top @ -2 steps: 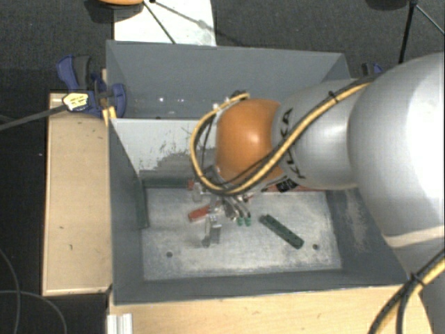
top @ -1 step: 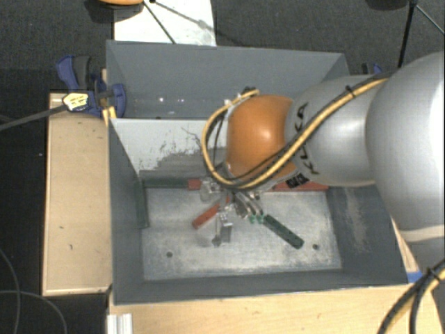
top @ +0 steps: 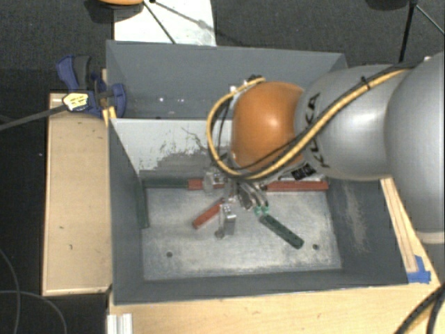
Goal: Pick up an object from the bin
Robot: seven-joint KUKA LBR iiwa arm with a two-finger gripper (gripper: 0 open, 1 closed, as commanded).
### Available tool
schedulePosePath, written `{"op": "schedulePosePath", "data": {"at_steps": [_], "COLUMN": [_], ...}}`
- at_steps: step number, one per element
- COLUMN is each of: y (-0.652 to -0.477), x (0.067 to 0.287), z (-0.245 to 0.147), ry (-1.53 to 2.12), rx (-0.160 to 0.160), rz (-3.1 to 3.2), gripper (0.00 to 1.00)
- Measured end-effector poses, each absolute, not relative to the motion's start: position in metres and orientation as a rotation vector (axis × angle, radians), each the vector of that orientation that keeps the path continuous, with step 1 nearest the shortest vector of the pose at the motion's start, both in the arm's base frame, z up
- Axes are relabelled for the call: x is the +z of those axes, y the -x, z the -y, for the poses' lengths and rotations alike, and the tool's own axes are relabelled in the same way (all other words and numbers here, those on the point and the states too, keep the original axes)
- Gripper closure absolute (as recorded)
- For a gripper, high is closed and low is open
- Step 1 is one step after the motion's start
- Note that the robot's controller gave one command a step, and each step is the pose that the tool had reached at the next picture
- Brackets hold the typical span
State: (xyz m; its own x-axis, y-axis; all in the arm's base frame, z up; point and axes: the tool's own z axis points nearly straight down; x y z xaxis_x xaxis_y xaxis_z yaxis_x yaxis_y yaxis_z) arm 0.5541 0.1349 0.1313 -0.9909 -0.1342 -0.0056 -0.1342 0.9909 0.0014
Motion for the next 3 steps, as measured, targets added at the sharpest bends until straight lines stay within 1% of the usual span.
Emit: {"op": "schedulePosePath", "data": {"at_steps": [1,2,3], "y": [-0.557,-0.562,-0.563], "x": [0.077,0.058,0.06], "z": [-0.117,-0.114,-0.114], "ry": [0.167,0.148,0.145], "rx": [0.003,0.003,0.004], "rz": [-3.132,-3.141,-3.138], "gripper": [0.0,1.0,1.0]}}
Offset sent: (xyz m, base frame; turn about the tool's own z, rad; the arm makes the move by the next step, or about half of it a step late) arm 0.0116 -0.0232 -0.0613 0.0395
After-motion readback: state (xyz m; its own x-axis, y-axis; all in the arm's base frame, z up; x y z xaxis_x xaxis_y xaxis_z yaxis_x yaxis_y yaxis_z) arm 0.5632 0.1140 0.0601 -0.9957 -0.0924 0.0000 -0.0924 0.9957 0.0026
